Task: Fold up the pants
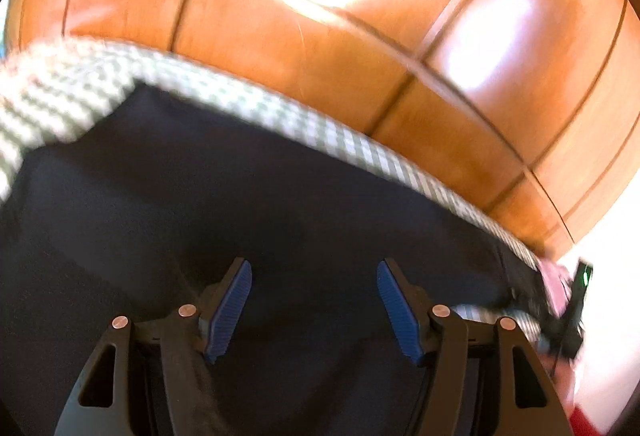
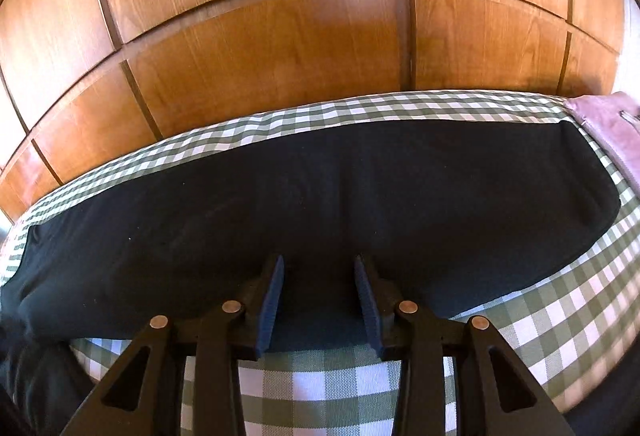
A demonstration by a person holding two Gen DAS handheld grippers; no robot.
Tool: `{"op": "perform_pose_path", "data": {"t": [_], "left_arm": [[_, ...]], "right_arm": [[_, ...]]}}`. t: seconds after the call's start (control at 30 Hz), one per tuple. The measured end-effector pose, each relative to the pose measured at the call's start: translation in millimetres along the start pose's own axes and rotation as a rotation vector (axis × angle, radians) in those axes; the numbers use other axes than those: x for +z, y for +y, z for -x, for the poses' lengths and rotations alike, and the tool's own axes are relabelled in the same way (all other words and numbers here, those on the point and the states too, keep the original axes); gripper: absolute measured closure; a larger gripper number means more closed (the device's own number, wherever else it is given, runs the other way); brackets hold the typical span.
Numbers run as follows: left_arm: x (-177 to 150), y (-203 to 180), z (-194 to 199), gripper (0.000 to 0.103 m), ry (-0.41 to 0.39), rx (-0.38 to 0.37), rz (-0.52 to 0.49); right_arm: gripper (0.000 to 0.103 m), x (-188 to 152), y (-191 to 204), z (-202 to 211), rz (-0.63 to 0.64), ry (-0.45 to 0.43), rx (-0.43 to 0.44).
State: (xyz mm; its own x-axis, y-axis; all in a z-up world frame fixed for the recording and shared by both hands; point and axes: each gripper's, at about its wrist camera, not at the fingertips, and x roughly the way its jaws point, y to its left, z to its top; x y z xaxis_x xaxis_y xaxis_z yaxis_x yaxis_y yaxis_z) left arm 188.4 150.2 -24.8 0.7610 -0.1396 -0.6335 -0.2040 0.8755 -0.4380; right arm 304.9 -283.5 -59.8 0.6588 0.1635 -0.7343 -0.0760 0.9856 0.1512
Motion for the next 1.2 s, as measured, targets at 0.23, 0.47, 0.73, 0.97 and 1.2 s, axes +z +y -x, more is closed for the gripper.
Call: {"op": "perform_pose_path", "data": {"t": [0.23,0.47,0.73,0.97,1.2], "left_arm": [[89.2,51.4,-26.7,0.036,-0.069,0.236,0.013],[119.6,114.9,-66.9,0.037,-0.003,0.36,0.092],[119.7,129.7,-105.9,0.04,0.027,0.39,0.034],[116.2,144.2,-95.5,0.078,-0.018,0.339,0.097],[113.2,122.6,-58.4,0.089,-0.11,0.272,0.067]], "right_arm": [[0.065,-2.4,-3.0,3.5,-0.017,-0.017,0.019],[0.065,-3.8,-4.5,3.5,-0.03,-0.036,0.033],[0.065,-3.9,-2.7,2.0,-0.019,-0.046,0.02],[0.065,-3.6,-1.5,1.5,-0.009,-0.05,0.008],[0.065,-3.4,-1.0,1.3,-0.003,-0.05,0.0]]}}
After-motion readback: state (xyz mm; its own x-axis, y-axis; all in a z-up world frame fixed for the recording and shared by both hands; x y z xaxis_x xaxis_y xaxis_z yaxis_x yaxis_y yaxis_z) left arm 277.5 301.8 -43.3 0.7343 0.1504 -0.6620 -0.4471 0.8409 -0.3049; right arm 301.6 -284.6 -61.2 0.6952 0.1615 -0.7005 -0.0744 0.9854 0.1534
